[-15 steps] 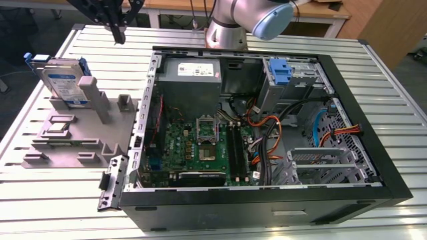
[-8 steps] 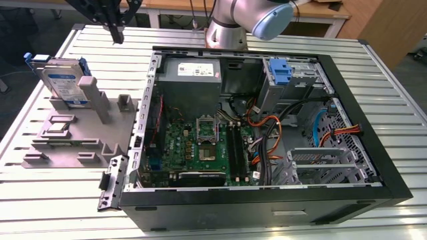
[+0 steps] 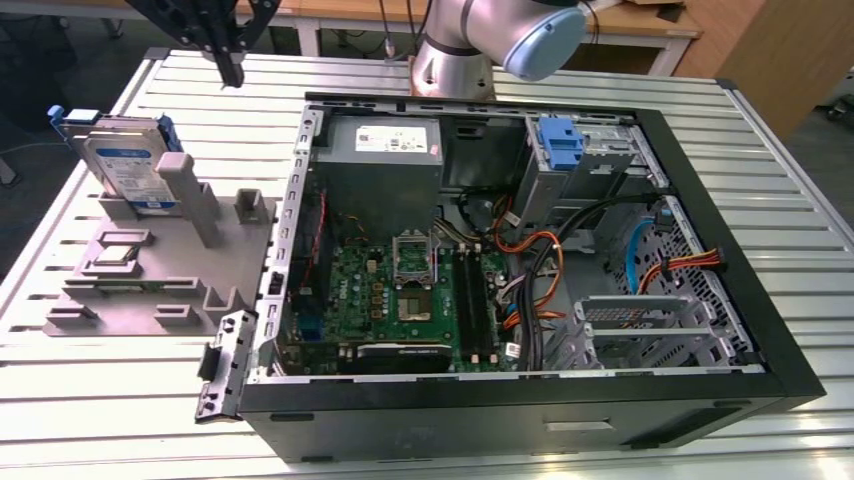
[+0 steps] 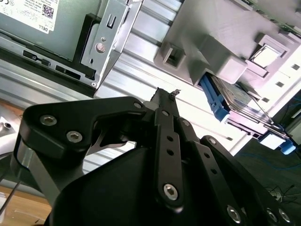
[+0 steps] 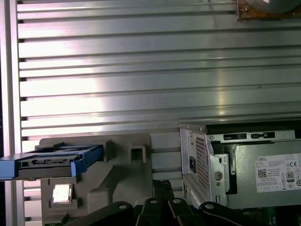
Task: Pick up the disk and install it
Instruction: 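Reach for the disk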
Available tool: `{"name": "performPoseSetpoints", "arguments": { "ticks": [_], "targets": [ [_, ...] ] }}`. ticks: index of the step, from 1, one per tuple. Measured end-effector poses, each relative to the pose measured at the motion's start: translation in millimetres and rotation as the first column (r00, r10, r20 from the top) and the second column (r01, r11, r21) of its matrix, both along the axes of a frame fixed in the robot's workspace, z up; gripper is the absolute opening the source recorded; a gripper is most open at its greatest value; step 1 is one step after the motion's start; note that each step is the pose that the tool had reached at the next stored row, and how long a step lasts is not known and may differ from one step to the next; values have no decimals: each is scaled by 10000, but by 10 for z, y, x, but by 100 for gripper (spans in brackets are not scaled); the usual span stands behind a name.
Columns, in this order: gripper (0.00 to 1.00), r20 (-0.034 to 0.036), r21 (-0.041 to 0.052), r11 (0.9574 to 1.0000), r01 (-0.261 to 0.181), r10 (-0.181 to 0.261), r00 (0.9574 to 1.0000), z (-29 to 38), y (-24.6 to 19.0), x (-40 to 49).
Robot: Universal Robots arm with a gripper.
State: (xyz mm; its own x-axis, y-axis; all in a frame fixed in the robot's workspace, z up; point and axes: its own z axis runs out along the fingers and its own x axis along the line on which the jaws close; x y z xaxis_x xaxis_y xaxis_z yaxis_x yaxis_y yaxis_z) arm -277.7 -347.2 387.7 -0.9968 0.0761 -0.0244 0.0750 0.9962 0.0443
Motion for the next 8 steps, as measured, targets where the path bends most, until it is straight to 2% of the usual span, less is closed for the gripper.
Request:
{"name": "performPoseSetpoints", "arguments": {
  "ticks": [8],
  "targets": [
    [10, 0, 0, 10000, 1, -1, 10000, -2, 1, -29]
  ]
}}
